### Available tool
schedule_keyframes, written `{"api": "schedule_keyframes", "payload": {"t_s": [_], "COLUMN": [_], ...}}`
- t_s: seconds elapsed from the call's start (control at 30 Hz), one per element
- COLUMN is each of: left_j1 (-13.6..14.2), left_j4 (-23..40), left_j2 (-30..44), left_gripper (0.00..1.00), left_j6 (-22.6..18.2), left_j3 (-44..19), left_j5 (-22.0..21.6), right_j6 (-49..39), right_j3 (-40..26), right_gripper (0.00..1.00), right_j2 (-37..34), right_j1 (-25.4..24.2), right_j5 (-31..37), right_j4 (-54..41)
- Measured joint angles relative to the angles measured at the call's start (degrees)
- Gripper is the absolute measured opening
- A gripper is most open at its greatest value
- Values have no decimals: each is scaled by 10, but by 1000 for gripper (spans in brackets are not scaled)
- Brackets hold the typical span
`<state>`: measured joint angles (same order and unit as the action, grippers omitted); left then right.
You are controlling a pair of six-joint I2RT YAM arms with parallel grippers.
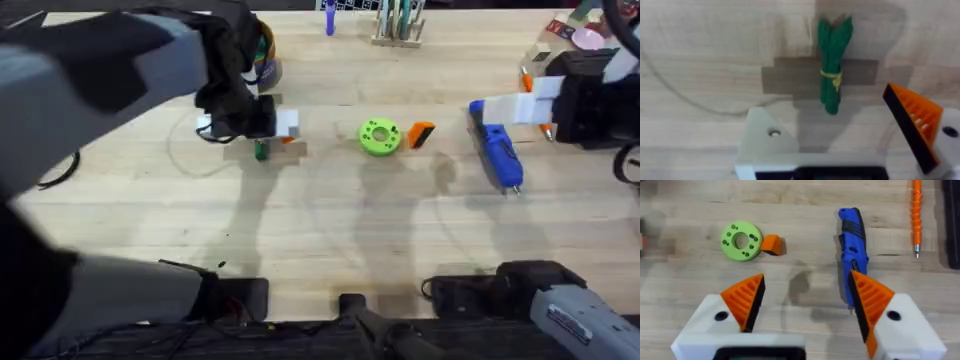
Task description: Pick up the gripper from the table and insert it into the empty holder that is missing its gripper. Then pick up a screw, insert it into the mounting hole, and use the screwdriver to tighten it. Finally, clean up the table by picking up the vegetable and placing it into the bucket.
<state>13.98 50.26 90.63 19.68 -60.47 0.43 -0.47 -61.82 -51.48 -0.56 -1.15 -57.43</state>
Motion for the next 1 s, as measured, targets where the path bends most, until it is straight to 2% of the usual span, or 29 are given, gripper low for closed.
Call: {"api": "schedule_keyframes", "payload": {"t_s": [0.23, 0.43, 0.5, 0.57, 0.6, 0.73, 0.8, 1.0], "left_j1": [0, 0, 0, 0, 0, 0, 0, -3], "left_j4": [-51, -53, -50, -49, -48, -49, -49, -50], "left_j2": [78, 87, 87, 87, 87, 87, 87, 87], "left_gripper": [985, 992, 954, 814, 687, 63, 7, 4], "left_j6": [-12, -19, -19, -19, -20, -22, -25, -25], "left_j3": [-24, -25, -25, -25, -25, -25, -25, -25], "left_j5": [0, 0, 0, 0, 0, -2, -2, -2], "right_j6": [0, 0, 0, 0, 0, 0, 0, 0], "right_j3": [0, 0, 0, 0, 0, 0, 0, 0], "right_gripper": [991, 990, 991, 991, 991, 990, 991, 990], "right_j2": [0, 0, 0, 0, 0, 0, 0, 0], "right_j1": [0, 0, 0, 0, 0, 0, 0, 0], "right_j5": [0, 0, 0, 0, 0, 0, 0, 0], "right_j4": [0, 0, 0, 0, 0, 0, 0, 0]}}
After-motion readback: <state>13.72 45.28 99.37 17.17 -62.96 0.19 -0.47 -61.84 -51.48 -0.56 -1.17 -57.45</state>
